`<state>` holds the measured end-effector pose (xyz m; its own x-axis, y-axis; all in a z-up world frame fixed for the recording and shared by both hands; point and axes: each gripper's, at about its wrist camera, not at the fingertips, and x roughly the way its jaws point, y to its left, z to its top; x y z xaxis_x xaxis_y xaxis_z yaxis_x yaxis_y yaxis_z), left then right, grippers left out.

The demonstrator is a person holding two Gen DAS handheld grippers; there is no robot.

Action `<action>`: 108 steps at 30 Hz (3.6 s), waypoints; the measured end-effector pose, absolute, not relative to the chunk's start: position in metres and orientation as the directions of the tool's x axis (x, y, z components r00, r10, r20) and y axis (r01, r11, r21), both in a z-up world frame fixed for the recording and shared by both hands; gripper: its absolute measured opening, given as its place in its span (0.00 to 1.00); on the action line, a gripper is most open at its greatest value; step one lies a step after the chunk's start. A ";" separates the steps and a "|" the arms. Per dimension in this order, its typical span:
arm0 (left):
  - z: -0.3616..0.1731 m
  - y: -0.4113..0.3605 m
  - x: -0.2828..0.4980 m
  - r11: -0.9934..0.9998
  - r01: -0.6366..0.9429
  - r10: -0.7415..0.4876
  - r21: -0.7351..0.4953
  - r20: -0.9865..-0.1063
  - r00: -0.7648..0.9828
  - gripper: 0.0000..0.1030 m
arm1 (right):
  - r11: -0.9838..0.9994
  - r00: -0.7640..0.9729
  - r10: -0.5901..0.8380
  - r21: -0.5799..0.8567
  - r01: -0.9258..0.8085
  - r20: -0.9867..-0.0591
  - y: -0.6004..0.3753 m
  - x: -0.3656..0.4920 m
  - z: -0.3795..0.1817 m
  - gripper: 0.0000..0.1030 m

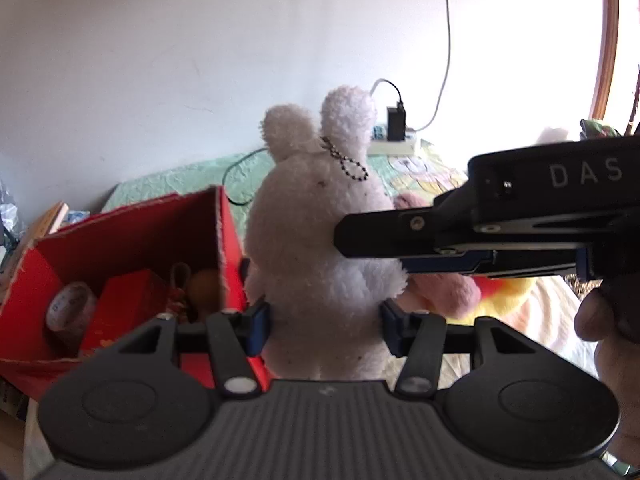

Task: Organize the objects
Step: 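Lift the white bunny with the right gripper and carry it over the red box, then lower the bunny into the red box and open the right gripper, then move the right gripper back to the mauve teddy bear on the yellow cushion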

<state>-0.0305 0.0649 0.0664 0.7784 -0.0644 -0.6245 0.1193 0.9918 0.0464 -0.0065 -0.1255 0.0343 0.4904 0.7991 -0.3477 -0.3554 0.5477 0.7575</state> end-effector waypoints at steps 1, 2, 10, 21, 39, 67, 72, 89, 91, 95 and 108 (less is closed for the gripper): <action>0.071 0.070 -0.032 0.993 0.113 -0.063 0.042 -0.617 0.784 0.54 | 0.543 0.490 0.803 0.755 -0.366 -0.339 -0.121 -0.006 0.038 0.39; 0.075 0.075 -0.033 0.993 0.109 -0.063 0.039 -0.609 0.791 0.54 | 0.540 0.491 0.806 0.751 -0.379 -0.332 -0.116 -0.005 0.043 0.39; 0.101 0.125 -0.035 0.996 0.073 -0.037 0.043 -0.548 0.836 0.54 | 0.530 0.497 0.819 0.710 -0.464 -0.286 -0.061 0.006 0.066 0.39; 0.096 0.225 -0.030 1.000 0.002 0.016 0.030 -0.571 0.821 0.54 | 0.512 0.462 0.839 0.705 -0.490 -0.288 0.046 0.026 0.059 0.38; 0.048 0.311 -0.002 0.997 -0.072 0.081 0.042 -0.688 0.721 0.54 | 0.619 0.375 0.781 0.693 -0.369 -0.499 0.150 0.054 0.009 0.38; 0.066 0.298 -0.009 0.994 -0.085 0.106 0.065 -0.701 0.706 0.89 | 0.648 0.457 0.743 0.695 -0.310 -0.489 0.110 0.036 0.028 0.45; 0.072 0.280 -0.008 0.994 -0.081 0.112 0.078 -0.728 0.677 0.90 | 0.660 0.520 0.718 0.692 -0.294 -0.464 0.086 0.027 0.037 0.45; 0.099 0.179 -0.019 0.981 -0.061 0.176 0.184 -0.716 0.675 0.92 | 0.768 0.674 0.577 0.587 -0.257 -0.460 -0.013 -0.015 0.063 0.45; 0.102 0.163 -0.019 0.982 -0.053 0.170 0.183 -0.714 0.679 0.92 | 0.773 0.682 0.565 0.586 -0.243 -0.464 -0.030 -0.019 0.062 0.45; 0.105 0.129 -0.019 0.980 -0.034 0.166 0.196 -0.712 0.683 0.93 | 0.787 0.698 0.539 0.577 -0.217 -0.472 -0.059 -0.024 0.062 0.45; 0.100 0.029 -0.015 0.972 0.030 0.148 0.231 -0.713 0.686 0.93 | 0.831 0.729 0.462 0.535 -0.156 -0.505 -0.141 -0.036 0.053 0.45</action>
